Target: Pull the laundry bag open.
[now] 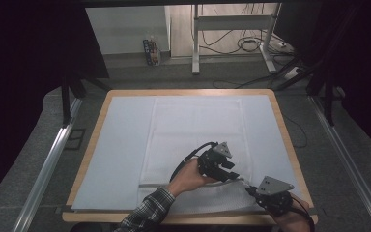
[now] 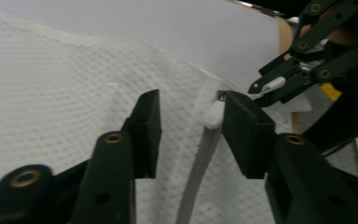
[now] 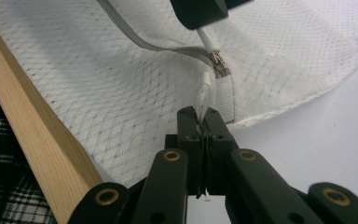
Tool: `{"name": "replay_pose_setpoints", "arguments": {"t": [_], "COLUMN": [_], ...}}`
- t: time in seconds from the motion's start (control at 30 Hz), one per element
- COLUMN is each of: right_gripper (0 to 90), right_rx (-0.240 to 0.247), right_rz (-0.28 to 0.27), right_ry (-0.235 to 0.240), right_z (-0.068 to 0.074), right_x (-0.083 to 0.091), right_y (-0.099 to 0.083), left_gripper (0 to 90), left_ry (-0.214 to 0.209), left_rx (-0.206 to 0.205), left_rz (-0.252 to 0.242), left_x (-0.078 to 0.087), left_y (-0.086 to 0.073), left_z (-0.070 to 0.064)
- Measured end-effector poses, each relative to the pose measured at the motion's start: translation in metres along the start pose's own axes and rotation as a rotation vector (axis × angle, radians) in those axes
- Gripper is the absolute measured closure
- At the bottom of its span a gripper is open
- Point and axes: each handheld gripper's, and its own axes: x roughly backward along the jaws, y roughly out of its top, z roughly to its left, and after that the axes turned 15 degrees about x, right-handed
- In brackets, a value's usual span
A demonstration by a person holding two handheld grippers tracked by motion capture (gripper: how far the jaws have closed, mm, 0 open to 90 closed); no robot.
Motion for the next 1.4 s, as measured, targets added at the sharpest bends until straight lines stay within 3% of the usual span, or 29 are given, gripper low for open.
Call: {"name": "replay_pose_setpoints", "arguments": {"t": [0.17,0.47,0.93,1.13,1.4], "right_gripper": [87.0,86.9,86.9,86.8,86.8], "right_rx": [0.020,0.025,0.029,0.035,0.037], "right_rz": [0.008,0.012,0.032,0.035,0.040], "right_ry": [-0.008,-0.009,-0.016,-0.016,-0.016], "right_z": [0.001,0.001,0.001,0.002,0.002], "right_x": [0.000,0.000,-0.002,-0.002,-0.002], "right_y": [0.000,0.000,0.000,0.000,0.000], "left_gripper": [70.7,79.8,80.4,77.4,77.4], "left_ry": [-0.037,-0.070,-0.083,-0.117,-0.139], "left_rx": [0.004,-0.011,-0.012,0.012,0.009], "left_rz": [0.028,0.074,0.101,0.097,0.093], "left_x": [-0.003,-0.007,-0.011,-0.011,-0.006], "left_y": [0.001,0.000,-0.001,-0.002,-0.001], "left_z": [0.000,-0.003,-0.004,-0.002,-0.002]}}
